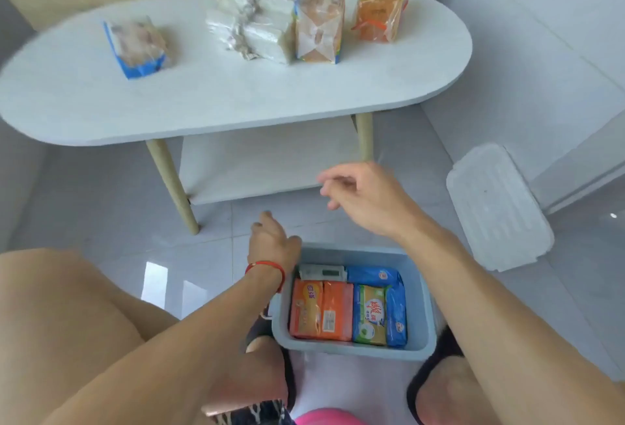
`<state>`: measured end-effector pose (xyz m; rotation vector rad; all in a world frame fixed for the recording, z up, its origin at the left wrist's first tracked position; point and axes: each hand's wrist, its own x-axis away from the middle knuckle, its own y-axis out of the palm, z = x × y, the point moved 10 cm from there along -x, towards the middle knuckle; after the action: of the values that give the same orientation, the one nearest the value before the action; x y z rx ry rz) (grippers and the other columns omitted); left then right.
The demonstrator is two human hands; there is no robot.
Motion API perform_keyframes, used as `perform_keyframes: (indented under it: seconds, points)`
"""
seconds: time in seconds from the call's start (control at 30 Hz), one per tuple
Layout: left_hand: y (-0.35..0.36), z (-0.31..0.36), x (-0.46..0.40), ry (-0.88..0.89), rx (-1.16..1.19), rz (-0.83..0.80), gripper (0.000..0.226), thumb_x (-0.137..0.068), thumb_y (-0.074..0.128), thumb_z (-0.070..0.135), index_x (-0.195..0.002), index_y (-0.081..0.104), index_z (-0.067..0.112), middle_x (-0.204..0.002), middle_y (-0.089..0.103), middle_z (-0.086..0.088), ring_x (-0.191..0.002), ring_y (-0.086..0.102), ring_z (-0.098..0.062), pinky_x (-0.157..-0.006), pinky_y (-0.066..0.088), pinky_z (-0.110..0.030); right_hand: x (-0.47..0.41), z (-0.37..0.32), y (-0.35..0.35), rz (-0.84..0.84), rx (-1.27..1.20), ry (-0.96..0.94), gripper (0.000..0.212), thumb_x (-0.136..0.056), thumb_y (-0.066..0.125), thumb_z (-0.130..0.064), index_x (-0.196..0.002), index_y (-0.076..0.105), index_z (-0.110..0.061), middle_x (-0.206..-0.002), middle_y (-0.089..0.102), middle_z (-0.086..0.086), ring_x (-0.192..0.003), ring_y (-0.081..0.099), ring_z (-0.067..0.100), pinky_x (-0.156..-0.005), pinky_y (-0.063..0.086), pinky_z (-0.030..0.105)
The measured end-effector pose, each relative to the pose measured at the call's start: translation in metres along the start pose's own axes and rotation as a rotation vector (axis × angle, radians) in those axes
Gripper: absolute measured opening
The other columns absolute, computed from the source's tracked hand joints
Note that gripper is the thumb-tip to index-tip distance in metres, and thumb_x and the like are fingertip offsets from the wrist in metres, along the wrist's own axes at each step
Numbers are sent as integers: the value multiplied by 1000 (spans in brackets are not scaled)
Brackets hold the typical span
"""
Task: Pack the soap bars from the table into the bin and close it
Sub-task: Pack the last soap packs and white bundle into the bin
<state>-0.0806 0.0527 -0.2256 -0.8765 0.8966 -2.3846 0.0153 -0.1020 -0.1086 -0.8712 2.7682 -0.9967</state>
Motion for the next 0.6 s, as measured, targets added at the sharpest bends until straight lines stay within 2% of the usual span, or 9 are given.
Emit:
perform_keyframes:
  seconds: [0.07, 0.1, 0.17, 0.2, 0.27, 0.37, 0.47, 0.53, 0.6]
  points:
    - [-72, 80, 12, 389, 156, 241, 40, -82, 57, 12, -121, 47, 15, -106, 61, -7, -93, 60, -26, -77, 51, -37, -28, -54, -24, 127, -60, -147, 28, -93, 52, -25, -105, 77, -25, -92, 78, -11, -82, 74, 3, -75, 57, 23]
    - [-107, 113, 21, 552, 205, 334, 34, -79, 56, 11, -112, 50, 17, -95, 61, -2, -84, 60, -22, -71, 50, -35, -42, -76, -34, 198, -78, -208, 27, -91, 53, -24, -103, 77, -26, -91, 77, -11, -82, 73, 3, -76, 57, 22]
    - [-167, 159, 27, 754, 164, 461, 28, -75, 55, 10, -101, 53, 18, -87, 61, 2, -77, 58, -16, -68, 50, -33, -70, -111, -50, 324, -66, -290, 26, -91, 55, -19, -103, 77, -24, -93, 77, -10, -83, 70, 3, -78, 54, 18]
    - [-193, 174, 20, 786, 110, 496, 26, -74, 55, 10, -99, 55, 16, -89, 61, 1, -78, 59, -17, -71, 51, -35, -87, -126, -52, 355, -45, -311, 27, -91, 56, -15, -106, 77, -21, -98, 76, -8, -87, 70, 6, -81, 54, 20]
    - [-220, 188, -8, 745, 16, 505, 25, -78, 56, 9, -102, 58, 12, -98, 63, -4, -87, 60, -23, -78, 52, -41, -116, -139, -47, 366, 100, -315, 31, -91, 57, -11, -118, 72, -15, -116, 73, 1, -105, 66, 17, -94, 51, 33]
    - [-233, 180, -59, 600, 34, 438, 35, -85, 58, 11, -119, 56, 10, -119, 60, -9, -106, 58, -28, -90, 48, -40, -149, -164, -31, 413, 501, -388, 41, -89, 60, -14, -130, 63, -13, -140, 57, 4, -128, 50, 27, -105, 40, 39]
    - [-223, 177, -92, 496, 178, 368, 49, -87, 59, 16, -134, 46, 11, -134, 49, -12, -118, 49, -25, -90, 37, -27, -177, -172, -26, 492, 792, -343, 61, -89, 64, -23, -145, 44, -11, -154, 38, 11, -139, 38, 31, -108, 36, 42]
    - [-221, 178, -106, 438, 283, 371, 54, -86, 58, 16, -137, 41, 11, -137, 45, -14, -121, 46, -26, -88, 31, -24, -193, -168, -18, 455, 939, -252, 73, -88, 63, -20, -152, 30, -5, -156, 35, 18, -139, 37, 35, -110, 31, 42]
    - [-223, 178, -113, 412, 327, 396, 53, -84, 57, 13, -135, 41, 11, -136, 44, -15, -121, 46, -27, -87, 30, -24, -199, -168, -10, 429, 1023, -203, 73, -88, 62, -18, -151, 28, 0, -154, 35, 24, -136, 39, 39, -111, 30, 44]
